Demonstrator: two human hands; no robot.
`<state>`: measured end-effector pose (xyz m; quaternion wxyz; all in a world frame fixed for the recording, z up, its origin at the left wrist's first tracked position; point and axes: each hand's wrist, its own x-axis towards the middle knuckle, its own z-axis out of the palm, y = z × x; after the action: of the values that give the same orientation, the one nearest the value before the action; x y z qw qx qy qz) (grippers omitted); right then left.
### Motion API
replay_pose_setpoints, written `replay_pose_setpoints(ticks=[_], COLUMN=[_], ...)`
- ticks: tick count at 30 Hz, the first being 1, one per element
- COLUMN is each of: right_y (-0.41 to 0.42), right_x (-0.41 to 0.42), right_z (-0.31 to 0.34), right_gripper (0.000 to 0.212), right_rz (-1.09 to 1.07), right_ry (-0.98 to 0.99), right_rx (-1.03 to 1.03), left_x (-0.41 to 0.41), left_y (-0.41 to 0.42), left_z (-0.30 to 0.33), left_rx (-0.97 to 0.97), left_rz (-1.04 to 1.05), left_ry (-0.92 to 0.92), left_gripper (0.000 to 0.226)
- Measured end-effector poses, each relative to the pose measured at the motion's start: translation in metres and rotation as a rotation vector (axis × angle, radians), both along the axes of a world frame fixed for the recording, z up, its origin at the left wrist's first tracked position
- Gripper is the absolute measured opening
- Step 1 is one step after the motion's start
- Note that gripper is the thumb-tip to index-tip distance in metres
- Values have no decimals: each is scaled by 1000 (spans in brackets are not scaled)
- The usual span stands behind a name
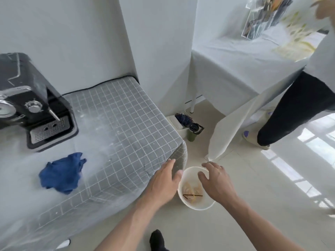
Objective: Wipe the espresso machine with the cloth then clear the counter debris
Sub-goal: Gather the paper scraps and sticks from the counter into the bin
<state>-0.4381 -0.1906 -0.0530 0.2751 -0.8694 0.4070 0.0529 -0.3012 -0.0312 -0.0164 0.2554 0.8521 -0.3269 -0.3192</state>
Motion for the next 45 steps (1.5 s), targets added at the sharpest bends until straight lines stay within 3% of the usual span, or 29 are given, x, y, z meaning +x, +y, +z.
replay_pose_setpoints(ticks=[10, 22, 28, 31, 37, 41, 45], right_y=[97, 240, 274, 283, 292, 294, 292], right_x=[121, 287, 341, 353, 364, 368, 367], right_z=[93, 72, 30, 12, -5, -11, -11], right_gripper=[46, 53, 50, 60, 65, 60, 52], right_rz=[305, 551, 598, 603, 567, 506, 474], right_ry=[-71, 15, 122, 174, 133, 52, -29], right_rx=[-70, 46, 89, 127, 189, 259, 308], left_x=[71, 200, 250, 262, 271, 272, 269], left_y=[136, 305, 328, 333, 335, 333, 330], left_z=[71, 28, -4, -17, -35, -44, -50], left_rx=[50, 334, 388, 402, 320, 183, 153], left_rz=[191, 401, 413, 414, 356, 441, 544], left_ry=[-196, -160, -112, -125, -35, 92, 108], left_gripper=[64, 62, 66, 69, 73, 73, 70])
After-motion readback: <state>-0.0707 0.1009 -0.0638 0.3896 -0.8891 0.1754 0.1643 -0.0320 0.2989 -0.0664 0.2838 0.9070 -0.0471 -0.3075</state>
